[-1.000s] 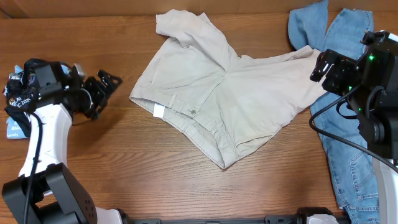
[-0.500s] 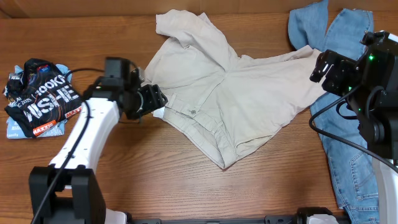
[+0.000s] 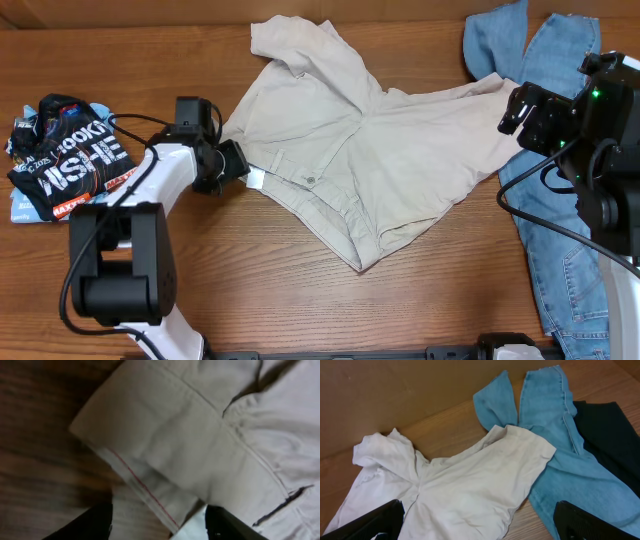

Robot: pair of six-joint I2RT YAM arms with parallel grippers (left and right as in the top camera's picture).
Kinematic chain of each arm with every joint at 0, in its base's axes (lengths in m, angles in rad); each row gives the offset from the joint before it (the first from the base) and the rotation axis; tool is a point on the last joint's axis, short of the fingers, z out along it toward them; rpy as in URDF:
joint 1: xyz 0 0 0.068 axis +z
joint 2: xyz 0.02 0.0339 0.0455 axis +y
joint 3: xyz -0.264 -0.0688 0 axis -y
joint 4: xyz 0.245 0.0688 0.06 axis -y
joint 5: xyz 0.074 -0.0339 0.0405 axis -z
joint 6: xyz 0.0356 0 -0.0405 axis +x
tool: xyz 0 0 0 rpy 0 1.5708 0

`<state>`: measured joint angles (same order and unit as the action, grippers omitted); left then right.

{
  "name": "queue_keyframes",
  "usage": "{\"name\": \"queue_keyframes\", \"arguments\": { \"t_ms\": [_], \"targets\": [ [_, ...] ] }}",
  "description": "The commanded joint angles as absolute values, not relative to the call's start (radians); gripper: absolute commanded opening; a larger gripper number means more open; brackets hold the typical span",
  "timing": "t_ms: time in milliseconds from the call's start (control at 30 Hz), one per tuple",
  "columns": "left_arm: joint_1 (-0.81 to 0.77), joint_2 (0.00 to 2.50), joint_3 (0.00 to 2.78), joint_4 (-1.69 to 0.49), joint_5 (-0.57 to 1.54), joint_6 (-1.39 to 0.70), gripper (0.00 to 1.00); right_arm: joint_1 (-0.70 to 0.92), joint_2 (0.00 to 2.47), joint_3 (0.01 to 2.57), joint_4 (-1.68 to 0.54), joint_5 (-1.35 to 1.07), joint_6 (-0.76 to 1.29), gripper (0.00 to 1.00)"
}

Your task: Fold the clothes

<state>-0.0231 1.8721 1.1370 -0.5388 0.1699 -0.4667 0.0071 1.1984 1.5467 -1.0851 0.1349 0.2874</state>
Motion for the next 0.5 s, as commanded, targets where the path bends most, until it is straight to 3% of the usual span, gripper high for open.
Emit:
{"name": "queue_keyframes", "arguments": {
  "t_ms": [0, 300, 400, 467],
  "targets": [
    [-0.026, 1.902, 1.134, -0.482, 0.132, -0.449, 0.68, 0.004, 1.187, 1.562, -1.081, 0.138, 0.292, 1.0],
    [-0.025, 1.91, 1.134, -0.441, 0.055, -0.449, 0.64, 0.004, 1.187, 1.562, -1.087, 0.138, 0.292, 1.0],
    [-0.025, 1.93, 1.134, -0.442, 0.04, -0.449, 0.51, 0.004, 1.187, 1.562, -1.087, 0.138, 0.292, 1.0],
    [-0.025, 1.948, 1.134, -0.435, 0.04, -0.449, 0.31, 0.004, 1.187, 1.562, -1.088, 0.138, 0.292, 1.0]
  ]
}}
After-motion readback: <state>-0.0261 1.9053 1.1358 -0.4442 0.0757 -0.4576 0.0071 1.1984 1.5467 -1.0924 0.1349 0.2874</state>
